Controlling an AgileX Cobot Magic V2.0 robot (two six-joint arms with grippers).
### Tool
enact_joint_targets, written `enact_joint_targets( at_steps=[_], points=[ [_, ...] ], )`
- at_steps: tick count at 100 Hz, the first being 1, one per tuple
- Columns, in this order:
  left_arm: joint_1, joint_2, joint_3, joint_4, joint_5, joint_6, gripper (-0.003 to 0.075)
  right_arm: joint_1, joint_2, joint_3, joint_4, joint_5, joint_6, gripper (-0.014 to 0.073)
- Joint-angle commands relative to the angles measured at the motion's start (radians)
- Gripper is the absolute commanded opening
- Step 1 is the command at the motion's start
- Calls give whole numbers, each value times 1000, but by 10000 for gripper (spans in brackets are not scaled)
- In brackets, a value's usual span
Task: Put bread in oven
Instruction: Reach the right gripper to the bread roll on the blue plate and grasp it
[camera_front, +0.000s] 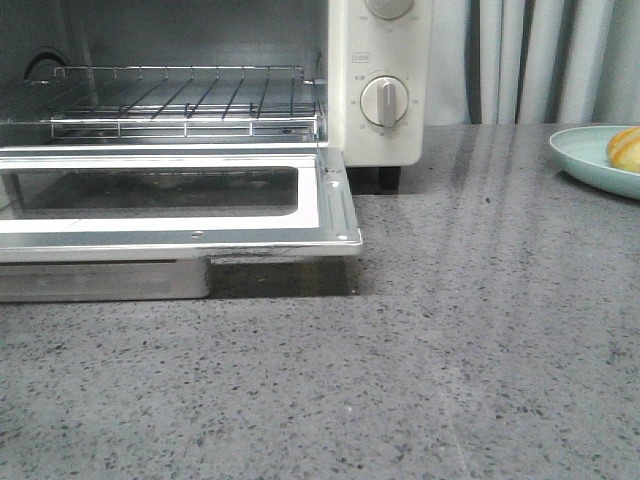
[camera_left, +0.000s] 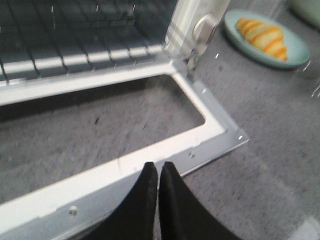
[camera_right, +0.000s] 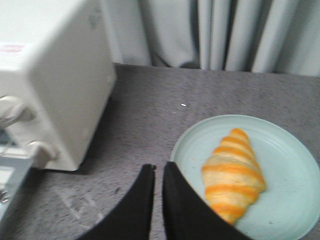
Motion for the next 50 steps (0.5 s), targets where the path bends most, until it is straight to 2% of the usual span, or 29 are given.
enact_joint_targets(
  at_steps=[1, 9, 14, 29, 41, 50],
  points=[
    [-2, -62, -59, -38, -23, -7, -22, -45, 94, -117, 4, 46, -6, 218],
    [-2, -127, -73, -38, -25, -7, -22, -72, 197, -167, 4, 97, -6, 371],
    [-2, -162, -80, -38, -25, -7, -22, -80, 251, -174, 4, 92, -6, 410],
    [-2, -248, -80, -38, -25, -7, -22, -82, 403, -174, -9, 34, -6, 411],
    [-2, -288, -80, -23, -25, -7, -22, -82, 522, -174, -87, 11, -6, 411],
    [-2, -295, -80, 1, -25, -7, -22, -82, 601, -174, -95, 11, -6, 411]
  ],
)
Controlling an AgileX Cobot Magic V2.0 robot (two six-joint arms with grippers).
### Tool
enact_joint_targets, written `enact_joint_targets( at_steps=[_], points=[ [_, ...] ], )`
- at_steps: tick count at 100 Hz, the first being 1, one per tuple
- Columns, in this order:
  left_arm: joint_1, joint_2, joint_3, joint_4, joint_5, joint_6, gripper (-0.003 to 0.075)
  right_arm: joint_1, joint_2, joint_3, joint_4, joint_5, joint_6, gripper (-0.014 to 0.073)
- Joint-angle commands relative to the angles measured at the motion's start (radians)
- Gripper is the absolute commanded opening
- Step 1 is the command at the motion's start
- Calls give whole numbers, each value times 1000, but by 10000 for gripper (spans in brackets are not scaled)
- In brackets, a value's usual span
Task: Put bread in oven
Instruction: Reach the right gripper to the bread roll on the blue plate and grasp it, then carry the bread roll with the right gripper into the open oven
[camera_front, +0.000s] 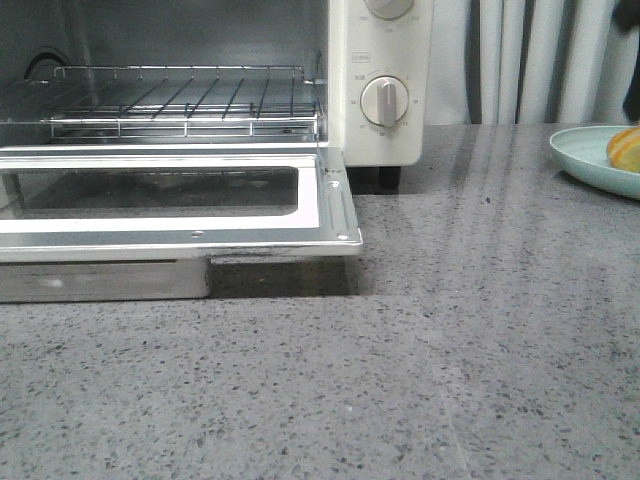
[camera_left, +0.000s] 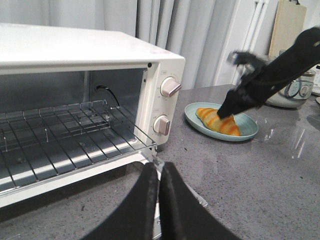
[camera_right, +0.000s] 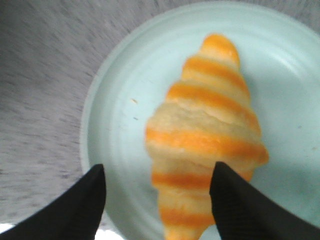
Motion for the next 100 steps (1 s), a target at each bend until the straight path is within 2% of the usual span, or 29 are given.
enact_joint_targets(
  at_steps=[1, 7, 12, 21, 32, 50, 61, 72, 84, 100],
  points=[
    [-2, 4, -36, -9, -44, -7, -22, -8, 33, -34, -24, -56, -4, 411],
    [-2, 4, -36, -9, -44, -7, -22, -8, 73, -34, -24, -58, 16, 395],
    [-2, 4, -36, -9, -44, -7, -22, -8, 95, -34, -30, -61, 49, 346],
    [-2, 4, -36, -9, -42, -7, -22, -8, 113, -34, -30, -64, 73, 184],
    [-2, 4, -36, -9, -40, -7, -22, -8, 115, -34, -30, -64, 73, -73],
    [-2, 4, -36, -9, -40, -7, -22, -8, 54, -34, -32, -100, 73, -65],
    [-2, 4, -36, -9, -39, -7, -21, 6, -89, -43, -25, -206, 73, -65],
    [-2, 4, -36, -9, -41, -5, -22, 62, -234, -106, -25, -262, 66, -65],
    [-2, 4, -36, -9, -43, 5, -21, 187, -327, -212, -25, -266, 21, -65],
    [-2, 4, -36, -9, -57, 7, -22, 489, -345, -335, -25, -266, -86, -66]
  ],
)
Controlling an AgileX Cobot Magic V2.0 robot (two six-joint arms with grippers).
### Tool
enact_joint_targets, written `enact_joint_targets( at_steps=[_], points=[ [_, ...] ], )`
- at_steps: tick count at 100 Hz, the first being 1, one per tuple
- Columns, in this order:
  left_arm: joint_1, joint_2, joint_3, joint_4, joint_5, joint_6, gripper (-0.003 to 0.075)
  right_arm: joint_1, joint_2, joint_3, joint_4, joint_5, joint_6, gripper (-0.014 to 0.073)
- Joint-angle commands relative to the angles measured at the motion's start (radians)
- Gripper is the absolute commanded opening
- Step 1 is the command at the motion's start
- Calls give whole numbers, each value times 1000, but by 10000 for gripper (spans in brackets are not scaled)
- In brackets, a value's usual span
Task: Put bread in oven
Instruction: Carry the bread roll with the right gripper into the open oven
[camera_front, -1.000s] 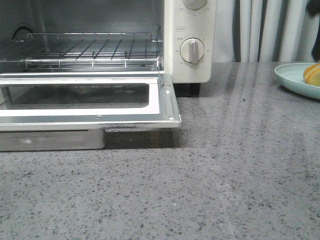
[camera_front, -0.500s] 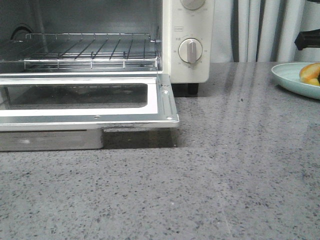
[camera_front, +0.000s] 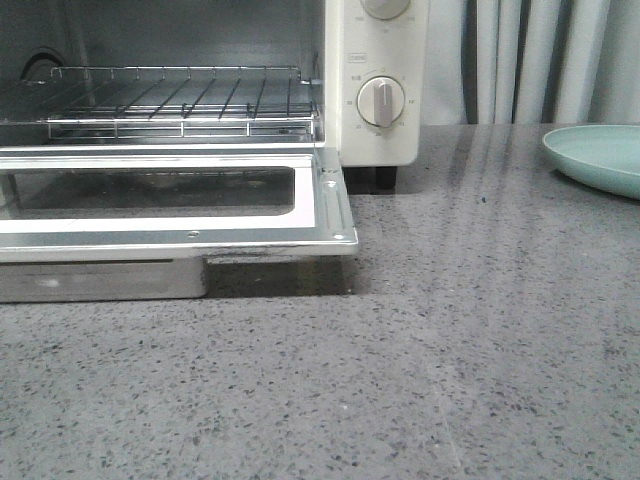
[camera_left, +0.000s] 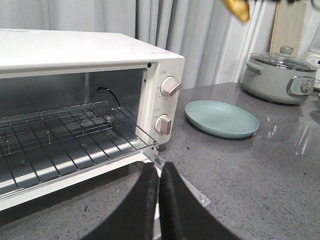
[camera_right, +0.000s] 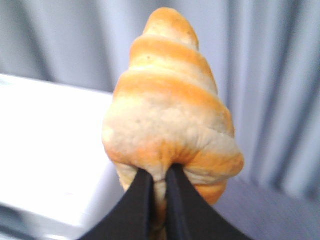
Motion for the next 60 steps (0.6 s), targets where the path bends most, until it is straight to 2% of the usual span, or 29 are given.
enact_joint_targets(
  at_steps=[1, 15, 27, 36, 60],
  points=[
    [-2, 9, -36, -26, -62, 1, -21, 158, -17, -82, 3, -68, -78, -66],
    [-2, 9, -36, -26, -66, 1, -22, 414, 39, -93, -4, -56, -134, -66],
    [-2, 9, -36, -26, -63, 1, -22, 539, 137, -93, -30, -32, -134, -66],
    [-2, 9, -36, -31, -54, 1, -22, 568, 220, -93, -35, -48, -134, -66],
    [-2, 9, -36, -80, -21, 1, -21, 562, 394, -95, -87, -112, -134, -66]
  ],
)
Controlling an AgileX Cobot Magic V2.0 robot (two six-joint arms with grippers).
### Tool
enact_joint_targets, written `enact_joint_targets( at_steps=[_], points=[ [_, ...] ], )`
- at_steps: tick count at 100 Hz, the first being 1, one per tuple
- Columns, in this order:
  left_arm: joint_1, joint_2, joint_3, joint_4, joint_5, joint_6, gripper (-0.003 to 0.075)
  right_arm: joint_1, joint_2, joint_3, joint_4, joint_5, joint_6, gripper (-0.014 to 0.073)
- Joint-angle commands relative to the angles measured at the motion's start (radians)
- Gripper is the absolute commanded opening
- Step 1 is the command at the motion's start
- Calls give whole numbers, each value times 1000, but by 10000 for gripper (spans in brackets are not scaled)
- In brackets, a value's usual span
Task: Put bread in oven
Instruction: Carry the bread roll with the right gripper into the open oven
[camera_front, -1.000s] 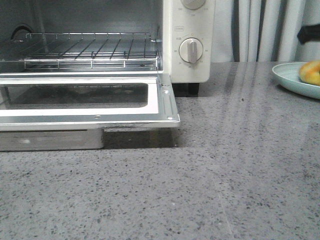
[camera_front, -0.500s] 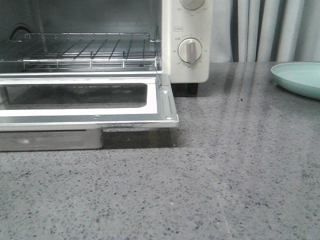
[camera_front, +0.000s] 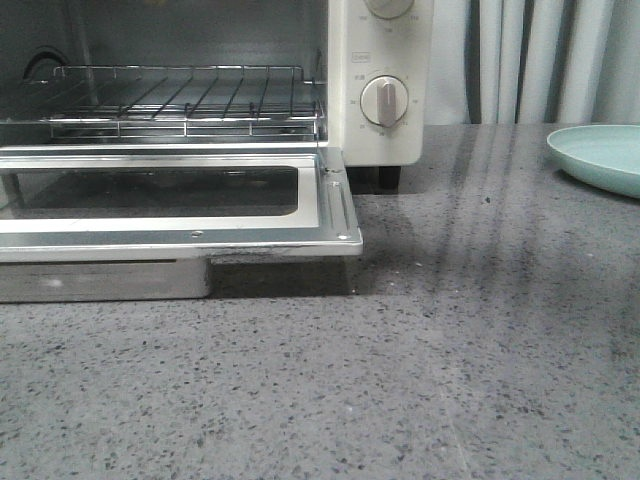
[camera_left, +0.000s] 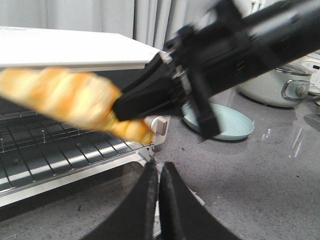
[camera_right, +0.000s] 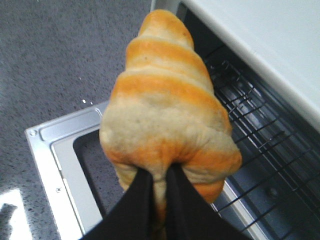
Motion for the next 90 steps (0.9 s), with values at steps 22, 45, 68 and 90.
enact_joint_targets(
  at_steps=[22, 45, 68, 90],
  points=[
    [-2, 9, -36, -46, -18, -1, -22, -26, 91, -32, -188, -233, -12, -65],
    [-2, 9, -36, -46, -11, -1, -21, -99, 141, -34, -256, -290, -9, -65],
    [-2, 9, -36, -46, 0, -1, -21, -138, 145, -34, -256, -300, -10, -63],
    [-2, 9, -36, -46, 0, -1, -21, -138, 145, -34, -204, -322, -10, 393]
  ],
)
